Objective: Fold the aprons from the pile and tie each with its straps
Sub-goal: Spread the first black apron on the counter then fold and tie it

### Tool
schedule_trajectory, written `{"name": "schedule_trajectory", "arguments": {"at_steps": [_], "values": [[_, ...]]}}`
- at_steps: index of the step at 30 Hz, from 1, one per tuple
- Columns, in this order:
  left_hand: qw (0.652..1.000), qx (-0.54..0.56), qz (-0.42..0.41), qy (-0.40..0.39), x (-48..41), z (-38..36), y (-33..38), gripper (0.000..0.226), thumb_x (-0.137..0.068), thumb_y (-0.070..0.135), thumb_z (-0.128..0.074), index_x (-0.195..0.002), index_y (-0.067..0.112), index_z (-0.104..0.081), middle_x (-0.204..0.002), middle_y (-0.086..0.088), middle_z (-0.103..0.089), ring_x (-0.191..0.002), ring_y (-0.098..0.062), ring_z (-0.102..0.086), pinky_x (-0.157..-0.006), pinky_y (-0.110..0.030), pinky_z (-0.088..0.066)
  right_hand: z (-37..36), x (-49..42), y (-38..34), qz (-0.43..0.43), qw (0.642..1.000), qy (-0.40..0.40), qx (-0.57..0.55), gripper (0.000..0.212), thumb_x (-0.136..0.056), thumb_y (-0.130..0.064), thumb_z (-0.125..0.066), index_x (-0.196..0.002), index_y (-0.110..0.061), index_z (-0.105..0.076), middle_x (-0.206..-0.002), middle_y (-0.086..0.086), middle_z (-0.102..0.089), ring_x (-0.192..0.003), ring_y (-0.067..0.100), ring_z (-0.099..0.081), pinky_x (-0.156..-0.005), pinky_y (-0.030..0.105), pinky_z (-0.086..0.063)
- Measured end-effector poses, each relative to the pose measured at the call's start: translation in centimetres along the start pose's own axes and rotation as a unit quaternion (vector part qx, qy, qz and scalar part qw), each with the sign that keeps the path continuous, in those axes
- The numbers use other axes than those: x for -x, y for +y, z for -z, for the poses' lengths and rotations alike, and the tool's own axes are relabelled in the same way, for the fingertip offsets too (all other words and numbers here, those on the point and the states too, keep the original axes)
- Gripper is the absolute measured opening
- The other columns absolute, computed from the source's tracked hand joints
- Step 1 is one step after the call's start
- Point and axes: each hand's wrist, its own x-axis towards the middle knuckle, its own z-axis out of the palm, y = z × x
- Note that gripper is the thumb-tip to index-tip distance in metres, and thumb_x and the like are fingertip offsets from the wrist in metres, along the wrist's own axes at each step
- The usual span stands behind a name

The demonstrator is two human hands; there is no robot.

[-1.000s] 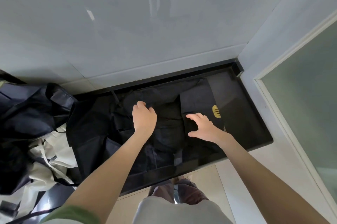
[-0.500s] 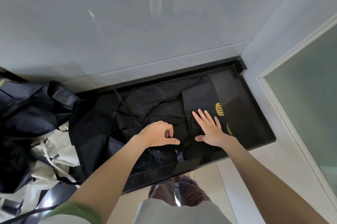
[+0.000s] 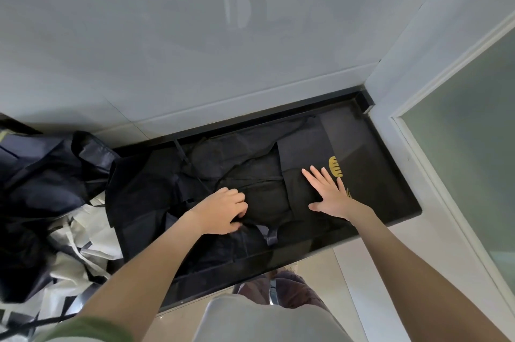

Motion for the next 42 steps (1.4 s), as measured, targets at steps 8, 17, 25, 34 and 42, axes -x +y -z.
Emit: {"name": "schedule_trajectory", "arguments": {"at_steps": [8, 17, 25, 34, 42], "values": [[0.928, 0.206, 0.306, 0.058, 0.2, 3.3, 0.5, 0.013, -0.095, 0.029, -0.046, -0.090, 0.018, -0.042, -0.067, 0.001, -0.054, -0.063, -0.021, -0.054, -0.063, -0.033, -0.044, 1.2, -0.9, -5.8, 0.090, 0.984, 0.156, -0.011, 0.064, -0.090, -0.027, -0.063, -0.146, -0.026, -0.032, -0.149, -0.001, -0.036, -0.137, 0.025, -0.029, -0.111, 0.043, -0.026], [0.952, -0.033, 0.291, -0.085, 2.1, 4.5, -1.0, 0.076, -0.089, 0.075, -0.016, -0.103, 0.018, -0.064, -0.105, -0.002, -0.066, -0.103, -0.020, -0.059, -0.095, -0.035, -0.036, 0.3, -2.4, -9.9, 0.151, 0.974, 0.132, 0.101, 0.035, -0.091, -0.007, -0.049, -0.124, -0.016, -0.048, -0.121, 0.003, -0.052, -0.116, 0.025, -0.041, -0.094, 0.036, -0.029], [0.960, -0.007, 0.274, -0.058, -2.6, 2.1, 2.2, 0.125, -0.072, 0.077, -0.057, -0.151, 0.018, 0.019, -0.157, -0.010, 0.027, -0.146, -0.029, 0.022, -0.114, -0.058, 0.010, 2.0, -1.0, -9.9, 0.108, 0.989, 0.031, -0.097, 0.007, -0.090, -0.022, -0.059, -0.086, -0.023, -0.053, -0.093, -0.006, -0.051, -0.096, 0.015, -0.048, -0.104, 0.040, -0.032], [0.913, 0.135, 0.369, -0.114, -2.9, 1.1, 1.1, 0.141, -0.066, 0.065, -0.075, -0.144, 0.023, 0.034, -0.154, -0.006, 0.035, -0.143, -0.031, 0.029, -0.113, -0.060, 0.004, 3.7, 0.4, -8.0, 0.064, 0.943, 0.138, -0.297, 0.018, -0.092, -0.016, -0.061, -0.091, -0.019, -0.043, -0.080, -0.006, -0.051, -0.073, 0.006, -0.051, -0.066, 0.016, -0.041], [0.886, 0.157, 0.413, -0.141, -3.0, 1.1, 1.2, 0.143, -0.066, 0.066, -0.075, -0.142, 0.020, 0.037, -0.149, -0.008, 0.043, -0.140, -0.030, 0.034, -0.112, -0.063, 0.003, 5.6, 1.4, -6.3, 0.007, 0.767, 0.372, -0.522, 0.014, -0.095, -0.001, -0.051, -0.106, -0.009, -0.052, -0.088, 0.011, -0.059, -0.070, 0.012, -0.061, -0.070, 0.014, -0.049]]}}
